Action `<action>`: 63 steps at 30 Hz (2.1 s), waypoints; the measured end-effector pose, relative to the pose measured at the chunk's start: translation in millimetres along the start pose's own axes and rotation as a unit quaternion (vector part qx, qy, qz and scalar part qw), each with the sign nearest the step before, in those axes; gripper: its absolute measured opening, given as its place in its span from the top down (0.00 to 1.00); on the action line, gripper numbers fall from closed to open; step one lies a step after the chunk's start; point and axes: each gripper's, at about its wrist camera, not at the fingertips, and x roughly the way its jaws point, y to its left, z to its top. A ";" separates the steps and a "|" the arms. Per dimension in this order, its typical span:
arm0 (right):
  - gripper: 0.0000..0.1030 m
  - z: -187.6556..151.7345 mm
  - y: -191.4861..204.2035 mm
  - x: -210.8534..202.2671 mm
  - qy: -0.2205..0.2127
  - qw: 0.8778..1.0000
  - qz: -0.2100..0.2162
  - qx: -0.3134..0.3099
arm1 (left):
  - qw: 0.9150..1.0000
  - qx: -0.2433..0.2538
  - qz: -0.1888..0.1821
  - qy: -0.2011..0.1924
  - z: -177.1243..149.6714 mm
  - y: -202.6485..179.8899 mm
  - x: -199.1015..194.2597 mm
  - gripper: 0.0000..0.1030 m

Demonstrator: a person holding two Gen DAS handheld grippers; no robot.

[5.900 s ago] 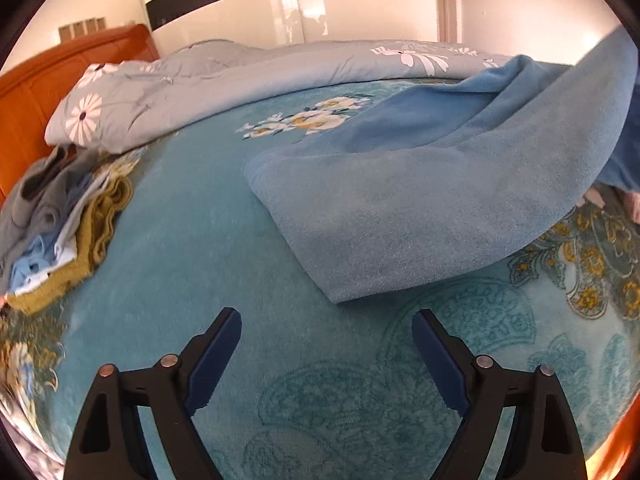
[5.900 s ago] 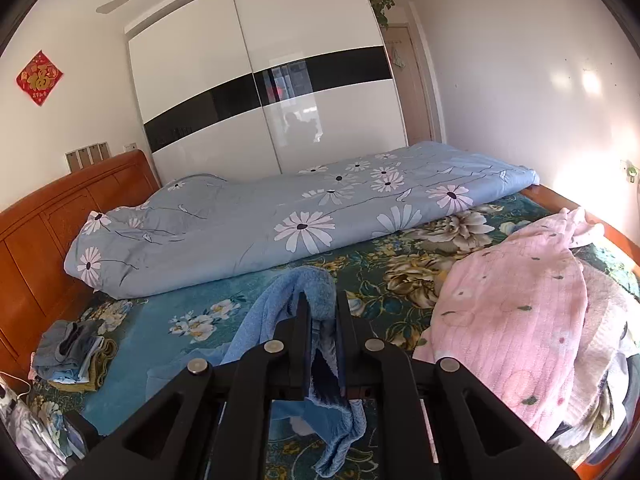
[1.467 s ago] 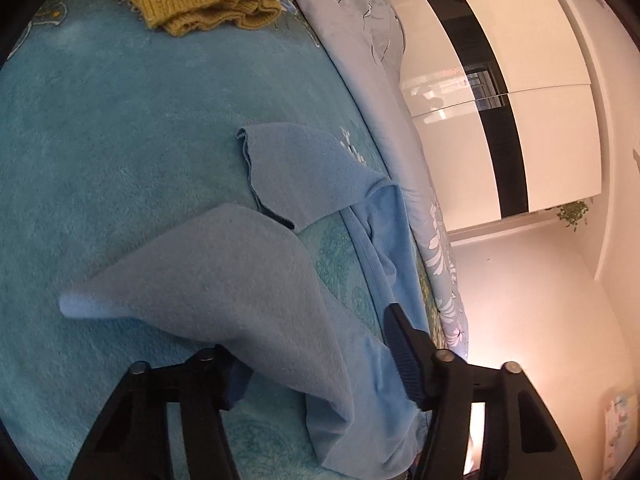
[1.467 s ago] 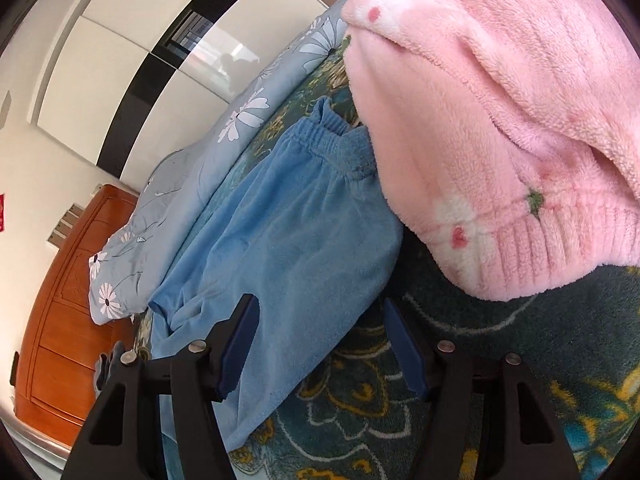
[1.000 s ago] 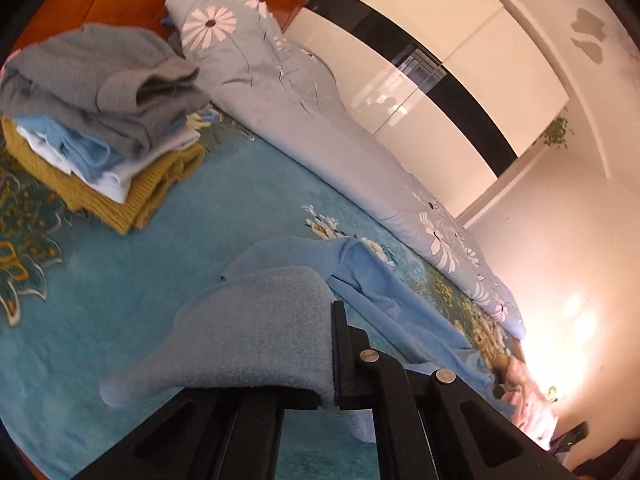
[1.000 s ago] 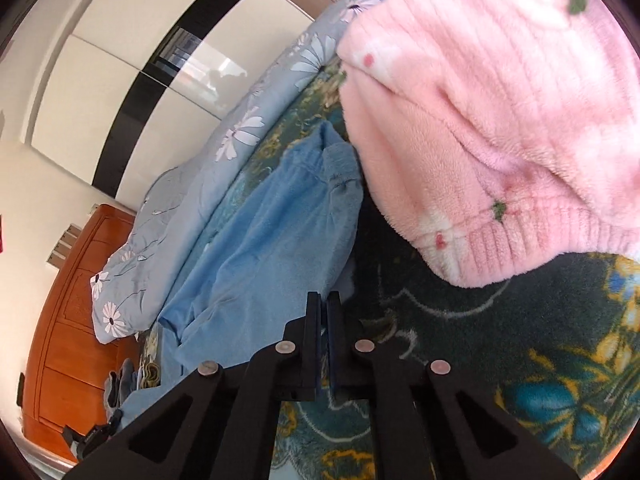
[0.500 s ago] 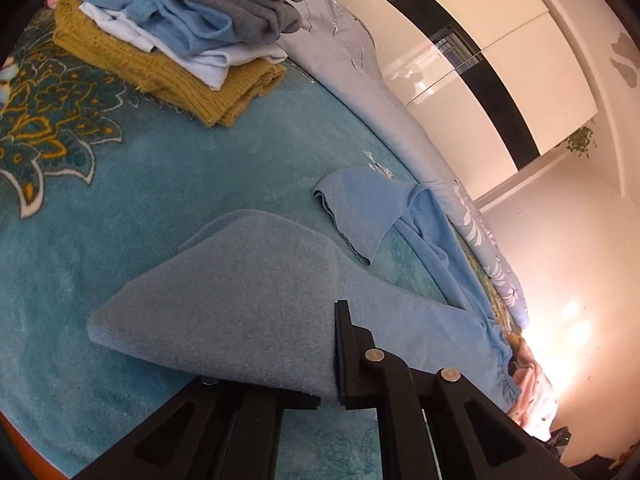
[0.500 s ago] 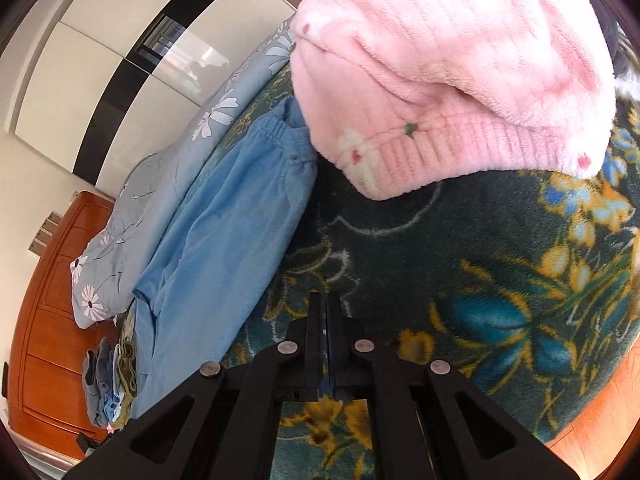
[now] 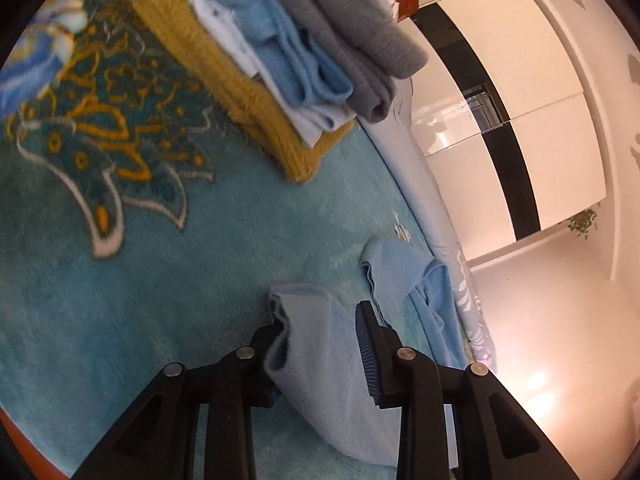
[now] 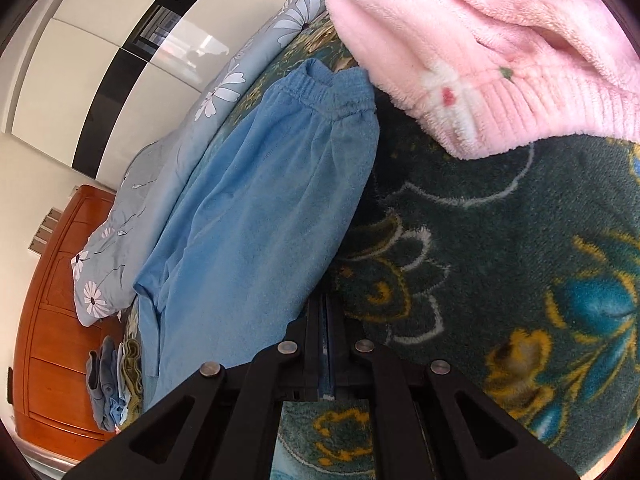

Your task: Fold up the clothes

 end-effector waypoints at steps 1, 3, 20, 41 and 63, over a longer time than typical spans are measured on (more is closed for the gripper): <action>0.98 1.8 -0.3 0.5 0.002 1.000 0.001 -0.002 | 1.000 0.021 0.008 -0.011 2.4 -7.0 -3.8 0.89; 0.98 5.4 -1.0 0.8 0.007 1.000 0.003 -0.007 | 0.998 0.057 0.021 -0.019 4.8 -19.3 -7.3 0.95; 0.98 28.8 40.8 7.5 -0.023 0.990 -0.035 -0.135 | 0.963 0.240 0.117 0.048 7.5 -87.9 36.2 0.60; 0.52 17.9 56.9 32.0 -0.053 0.982 -0.052 -0.174 | 0.860 0.457 0.139 0.181 -53.0 -154.2 184.2 0.63; 0.43 10.3 66.6 37.5 -0.059 0.973 -0.073 -0.210 | 0.934 0.284 0.213 0.033 166.4 -191.1 242.2 0.95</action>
